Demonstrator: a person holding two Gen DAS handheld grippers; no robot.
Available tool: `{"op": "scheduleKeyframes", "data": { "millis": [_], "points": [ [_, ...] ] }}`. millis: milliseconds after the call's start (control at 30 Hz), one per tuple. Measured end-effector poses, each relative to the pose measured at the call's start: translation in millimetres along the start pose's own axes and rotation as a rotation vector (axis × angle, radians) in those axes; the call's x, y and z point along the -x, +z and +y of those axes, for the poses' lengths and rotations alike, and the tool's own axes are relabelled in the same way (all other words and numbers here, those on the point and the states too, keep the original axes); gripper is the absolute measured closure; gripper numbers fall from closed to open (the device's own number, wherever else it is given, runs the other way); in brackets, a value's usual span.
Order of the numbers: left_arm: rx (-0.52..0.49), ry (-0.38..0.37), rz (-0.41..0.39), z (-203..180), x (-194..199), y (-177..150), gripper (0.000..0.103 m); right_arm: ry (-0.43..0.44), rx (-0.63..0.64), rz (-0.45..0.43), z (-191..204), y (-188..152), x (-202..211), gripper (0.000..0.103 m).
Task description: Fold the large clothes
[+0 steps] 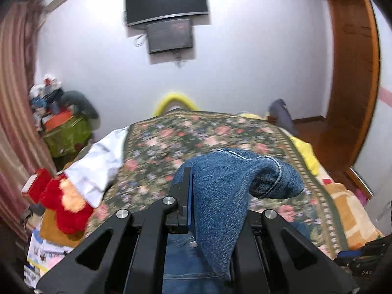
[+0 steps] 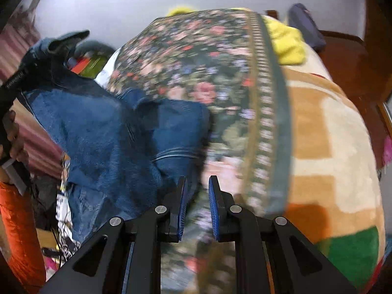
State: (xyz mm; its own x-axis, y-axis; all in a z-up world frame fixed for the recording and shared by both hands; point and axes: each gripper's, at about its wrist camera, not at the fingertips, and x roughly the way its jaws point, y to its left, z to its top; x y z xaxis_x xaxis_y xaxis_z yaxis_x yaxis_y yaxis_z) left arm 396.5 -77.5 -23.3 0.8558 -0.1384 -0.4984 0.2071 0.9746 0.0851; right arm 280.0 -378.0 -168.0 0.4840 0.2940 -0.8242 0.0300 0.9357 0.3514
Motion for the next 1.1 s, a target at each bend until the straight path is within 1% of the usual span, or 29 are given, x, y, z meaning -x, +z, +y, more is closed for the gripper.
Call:
{"op": "scheduleKeyframes", "data": {
  "millis": [67, 100, 133, 167, 200, 267, 367, 400, 433, 467, 500, 533, 567, 633, 733, 800, 900, 967, 1000, 1100],
  "points": [
    [0.031, 0.023, 0.033, 23.4, -4.5, -13.2, 0.098, 0.021, 0.044, 0.038, 19.9, 1.3, -15.5, 0.089],
    [0.044, 0.031, 0.057, 35.2, -9.4, -22.6, 0.098, 0.036, 0.073, 0.086, 31.9, 0.7, -31.3, 0.089],
    [0.057, 0.041, 0.084, 46.8, -15.7, -34.6, 0.098, 0.036, 0.086, 0.114, 36.7, 0.1, -40.8, 0.089],
    [0.071, 0.046, 0.117, 59.1, -22.2, -47.8, 0.098, 0.021, 0.108, 0.168, 45.0, -4.0, -58.7, 0.089],
    [0.083, 0.046, 0.15, 69.5, -29.3, -62.0, 0.098, 0.005, 0.121, 0.197, 50.1, -8.7, -70.3, 0.089],
    [0.09, 0.057, 0.209, 87.7, -36.0, -87.5, 0.098, -0.035, 0.154, 0.21, 57.5, -16.1, -83.5, 0.089],
    [0.103, 0.079, 0.337, 110.3, -59.6, -138.2, 0.096, -0.087, 0.238, 0.189, 69.2, -22.2, -83.3, 0.089],
    [0.114, 0.08, 0.389, 118.1, -69.0, -156.0, 0.094, -0.096, 0.257, 0.189, 71.1, -23.1, -83.0, 0.089],
    [0.127, 0.08, 0.443, 122.4, -76.3, -175.7, 0.09, -0.101, 0.27, 0.189, 72.2, -23.5, -82.9, 0.089],
    [0.138, 0.077, 0.484, 126.0, -83.1, -191.5, 0.084, -0.103, 0.277, 0.189, 72.4, -24.3, -82.8, 0.089],
    [0.146, 0.077, 0.521, 129.5, -88.6, -207.4, 0.079, -0.102, 0.276, 0.187, 72.2, -25.1, -82.4, 0.089],
    [0.154, 0.08, 0.54, 133.1, -89.6, -221.3, 0.07, -0.102, 0.273, 0.186, 72.5, -24.8, -82.5, 0.089],
    [0.168, 0.069, 0.532, 136.2, -87.4, -230.2, 0.069, -0.101, 0.272, 0.184, 70.8, -25.2, -81.8, 0.089],
    [0.203, 0.045, 0.498, 142.1, -77.2, -236.1, 0.067, -0.103, 0.273, 0.18, 71.3, -26.6, -83.0, 0.089],
    [0.267, 0.015, 0.497, 151.9, -67.8, -236.4, 0.064, -0.105, 0.271, 0.179, 71.4, -26.5, -83.8, 0.089],
    [0.297, -0.006, 0.486, 158.8, -60.4, -231.1, 0.061, -0.102, 0.265, 0.178, 70.6, -26.6, -83.8, 0.089],
    [0.365, -0.034, 0.452, 174.7, -49.3, -226.1, 0.051, -0.094, 0.254, 0.172, 69.4, -26.9, -84.7, 0.089],
    [0.429, -0.044, 0.436, 188.6, -45.4, -227.3, 0.042, -0.087, 0.249, 0.168, 68.3, -27.1, -84.1, 0.089],
    [0.468, -0.062, 0.437, 193.9, -45.9, -230.8, 0.041, -0.085, 0.247, 0.167, 67.9, -27.2, -84.0, 0.089],
    [0.597, -0.079, 0.445, 212.5, -46.3, -244.4, 0.041, -0.08, 0.241, 0.167, 65.9, -27.4, -84.2, 0.089]
  ]
}}
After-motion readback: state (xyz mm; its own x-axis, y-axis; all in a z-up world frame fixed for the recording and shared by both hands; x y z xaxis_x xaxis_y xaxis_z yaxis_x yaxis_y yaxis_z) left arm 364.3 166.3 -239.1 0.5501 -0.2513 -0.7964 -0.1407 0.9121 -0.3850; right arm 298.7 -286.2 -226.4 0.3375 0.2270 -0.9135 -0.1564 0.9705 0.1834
